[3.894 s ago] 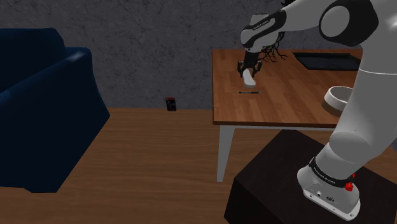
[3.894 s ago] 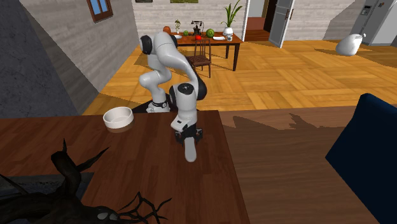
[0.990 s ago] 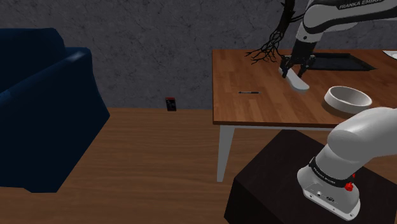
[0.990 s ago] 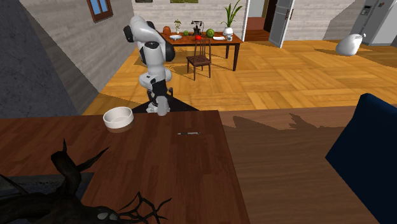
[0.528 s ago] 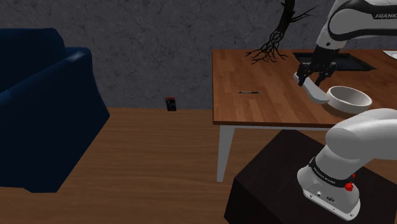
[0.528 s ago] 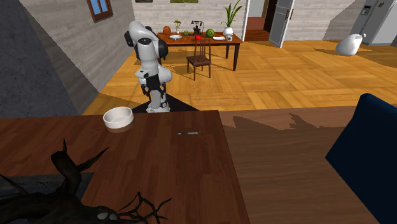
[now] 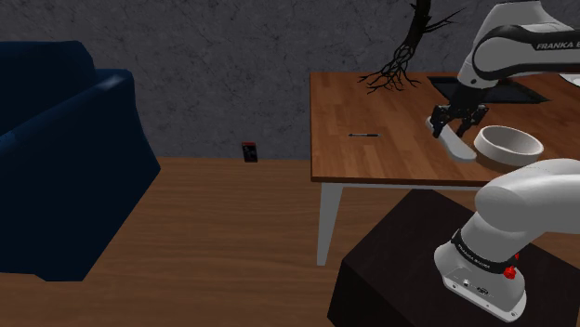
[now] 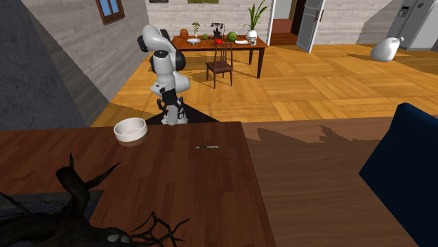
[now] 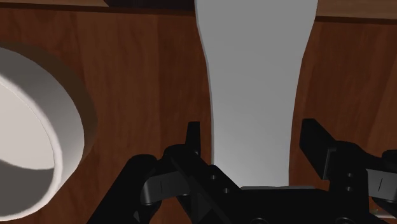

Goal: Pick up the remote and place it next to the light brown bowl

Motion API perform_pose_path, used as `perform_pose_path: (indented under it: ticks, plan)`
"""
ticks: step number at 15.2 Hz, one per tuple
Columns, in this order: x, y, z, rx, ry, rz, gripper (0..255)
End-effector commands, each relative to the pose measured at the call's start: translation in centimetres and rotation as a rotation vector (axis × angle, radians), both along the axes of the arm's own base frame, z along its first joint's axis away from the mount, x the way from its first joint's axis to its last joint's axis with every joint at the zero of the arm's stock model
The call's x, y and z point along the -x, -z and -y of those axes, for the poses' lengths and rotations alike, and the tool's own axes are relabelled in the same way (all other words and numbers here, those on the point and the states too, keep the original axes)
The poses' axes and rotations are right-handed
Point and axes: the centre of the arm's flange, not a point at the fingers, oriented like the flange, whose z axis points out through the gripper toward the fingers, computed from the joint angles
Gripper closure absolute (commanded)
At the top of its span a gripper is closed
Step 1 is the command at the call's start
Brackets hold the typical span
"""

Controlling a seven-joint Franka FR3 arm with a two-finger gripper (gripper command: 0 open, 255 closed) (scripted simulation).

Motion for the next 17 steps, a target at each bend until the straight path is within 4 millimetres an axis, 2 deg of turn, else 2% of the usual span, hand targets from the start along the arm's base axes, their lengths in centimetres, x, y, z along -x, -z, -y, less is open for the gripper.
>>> perform_pose_path:
  ticks: [1, 17]
  plan:
    - [0.0, 1.1, 0.0, 0.0, 0.0, 0.001, 255]
    - [0.0, 9.5, 0.0, 0.0, 0.0, 0.001, 255]
